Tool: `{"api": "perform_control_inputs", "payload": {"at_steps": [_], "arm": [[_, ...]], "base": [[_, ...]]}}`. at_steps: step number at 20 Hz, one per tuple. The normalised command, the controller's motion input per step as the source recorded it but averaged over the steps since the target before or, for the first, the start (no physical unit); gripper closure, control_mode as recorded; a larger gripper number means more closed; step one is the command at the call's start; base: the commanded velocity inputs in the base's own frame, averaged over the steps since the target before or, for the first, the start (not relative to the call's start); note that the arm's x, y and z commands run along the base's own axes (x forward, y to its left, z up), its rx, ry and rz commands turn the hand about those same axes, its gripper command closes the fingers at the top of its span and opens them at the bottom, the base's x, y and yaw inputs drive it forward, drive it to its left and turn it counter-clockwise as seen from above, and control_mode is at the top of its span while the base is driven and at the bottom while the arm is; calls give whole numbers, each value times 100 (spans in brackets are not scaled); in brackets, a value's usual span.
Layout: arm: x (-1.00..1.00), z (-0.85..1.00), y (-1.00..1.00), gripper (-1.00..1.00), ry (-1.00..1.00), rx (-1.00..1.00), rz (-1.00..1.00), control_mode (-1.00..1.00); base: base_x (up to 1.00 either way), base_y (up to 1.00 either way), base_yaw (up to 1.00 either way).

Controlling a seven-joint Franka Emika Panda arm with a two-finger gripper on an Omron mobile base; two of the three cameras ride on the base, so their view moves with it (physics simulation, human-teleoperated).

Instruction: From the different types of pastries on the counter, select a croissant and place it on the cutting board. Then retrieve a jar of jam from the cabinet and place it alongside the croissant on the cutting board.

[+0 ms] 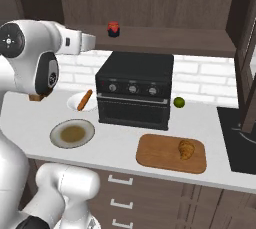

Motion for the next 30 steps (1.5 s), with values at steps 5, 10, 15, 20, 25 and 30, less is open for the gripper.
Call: {"api": "perform_control_inputs", "payload": {"at_steps": [5,10,15,20,25,30], "arm": [[20,10,0,-100,24,-13,0,-100],[17,34,0,-100,24,-13,0,-100],[1,1,0,-100,2,-1,0,-100],[0,-18,0,-100,0,0,0,-100],[21,-38,0,-100,-1,0,0,-100],[45,-11,0,-100,0,0,0,-100]], "base": [[0,0,0],[0,0,0],[0,0,0],[0,0,0],[0,0,0],[0,0,0]]}}
